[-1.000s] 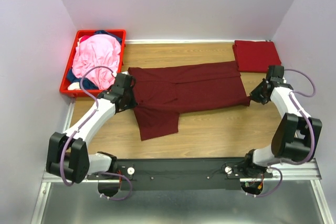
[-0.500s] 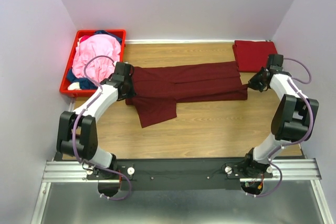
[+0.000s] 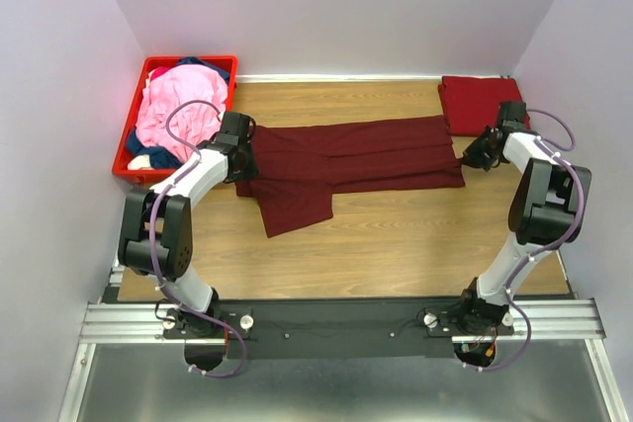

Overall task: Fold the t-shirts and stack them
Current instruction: Fold the tshirt

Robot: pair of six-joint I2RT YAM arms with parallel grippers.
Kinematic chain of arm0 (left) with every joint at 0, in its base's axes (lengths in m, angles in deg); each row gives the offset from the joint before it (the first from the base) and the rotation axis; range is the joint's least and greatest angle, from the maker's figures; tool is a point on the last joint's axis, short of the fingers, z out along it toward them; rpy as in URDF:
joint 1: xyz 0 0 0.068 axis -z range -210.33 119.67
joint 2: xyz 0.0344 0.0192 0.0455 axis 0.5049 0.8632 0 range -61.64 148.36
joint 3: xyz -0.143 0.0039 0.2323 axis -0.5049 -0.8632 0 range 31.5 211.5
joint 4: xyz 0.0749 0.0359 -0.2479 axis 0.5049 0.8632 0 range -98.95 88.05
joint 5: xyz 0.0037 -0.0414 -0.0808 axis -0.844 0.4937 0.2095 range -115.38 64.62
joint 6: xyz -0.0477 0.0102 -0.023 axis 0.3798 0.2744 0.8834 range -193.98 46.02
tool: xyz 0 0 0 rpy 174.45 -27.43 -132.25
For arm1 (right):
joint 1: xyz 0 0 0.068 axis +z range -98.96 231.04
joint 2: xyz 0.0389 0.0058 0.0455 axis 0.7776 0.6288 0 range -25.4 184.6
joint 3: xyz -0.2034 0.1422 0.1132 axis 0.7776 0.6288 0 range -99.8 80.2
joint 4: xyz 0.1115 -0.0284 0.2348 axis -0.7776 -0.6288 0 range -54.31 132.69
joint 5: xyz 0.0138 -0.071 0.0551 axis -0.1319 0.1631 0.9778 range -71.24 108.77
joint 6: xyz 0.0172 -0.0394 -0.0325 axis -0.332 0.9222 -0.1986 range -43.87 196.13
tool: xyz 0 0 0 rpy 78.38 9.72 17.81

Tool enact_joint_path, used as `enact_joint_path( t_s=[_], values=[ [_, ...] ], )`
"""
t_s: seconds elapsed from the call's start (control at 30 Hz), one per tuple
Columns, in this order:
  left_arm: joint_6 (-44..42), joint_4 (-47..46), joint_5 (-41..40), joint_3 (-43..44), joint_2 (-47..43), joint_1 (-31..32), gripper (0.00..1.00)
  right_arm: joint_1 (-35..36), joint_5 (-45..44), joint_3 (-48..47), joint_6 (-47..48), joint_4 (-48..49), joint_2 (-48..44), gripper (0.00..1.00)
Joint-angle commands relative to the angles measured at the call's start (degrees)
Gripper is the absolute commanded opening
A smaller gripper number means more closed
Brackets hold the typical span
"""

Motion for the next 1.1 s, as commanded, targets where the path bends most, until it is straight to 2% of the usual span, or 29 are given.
enact_joint_path(
  t_s=[0.0, 0.37, 0.5, 0.6, 0.63, 0.67, 0.7, 0.73, 0.77, 0.87, 0.97, 1.0, 1.03, 1.07],
  values=[
    [-0.76, -1.28, -2.3, 0.74, 1.25, -0.69, 0.0, -0.19, 1.63, -2.98, 2.34, 2.87, 2.76, 0.01],
    [-0.41, -2.59, -3.88, -0.23, 2.57, -0.96, 0.0, 0.69, 0.66, -4.03, 3.57, 4.36, 5.67, 0.01],
    [-0.41, -2.95, -3.97, -0.32, 3.45, -1.13, 0.0, 0.77, 0.4, -4.03, 3.57, 4.89, 6.72, 0.05],
    [-0.15, -2.95, -4.58, -0.32, 3.19, -1.13, 0.06, 0.86, 1.01, -4.3, 4.19, 5.15, 7.16, 0.08],
    [0.2, -2.86, -4.85, 0.03, 3.01, -1.05, 0.1, 0.95, 1.19, -4.39, 4.71, 5.24, 7.16, 0.16],
    [0.29, -2.69, -5.37, 0.12, 2.57, -1.05, 0.27, 1.21, 1.28, -4.56, 4.98, 5.24, 7.07, 0.23],
    [0.21, -2.68, -5.46, 0.21, 2.31, -1.13, 0.32, 1.3, 1.36, -4.82, 5.33, 5.24, 6.64, 0.31],
    [0.21, -2.77, -5.55, 0.38, 2.13, -1.13, 0.34, 1.48, 1.36, -4.83, 5.68, 5.33, 6.37, 0.32],
    [0.12, -2.77, -5.73, 0.56, 1.69, -1.05, 0.4, 1.83, 1.28, -4.91, 5.86, 5.33, 6.02, 0.36],
    [0.12, -2.77, -5.73, 1.43, 1.25, -1.05, 0.4, 2.44, 1.01, -4.91, 6.04, 5.24, 4.79, 0.45],
    [0.03, -1.81, -4.68, 2.58, -0.23, -0.78, 0.44, 3.14, 0.66, -3.95, 6.12, 5.24, 2.16, 0.58],
    [0.03, -1.54, -4.5, 2.84, -0.94, -0.26, 0.48, 3.76, 0.49, -2.99, 6.3, 5.24, 0.15, 0.66],
    [0.03, -1.37, -4.5, 2.76, -1.73, -0.26, 0.5, 4.11, 0.31, -2.98, 6.56, 5.24, 0.13, 0.69],
    [0.38, -0.67, -5.02, 2.58, -3.83, 0.53, 0.61, 4.55, -0.56, -1.76, 6.65, 5.24, -2.48, 0.72]
  ],
)
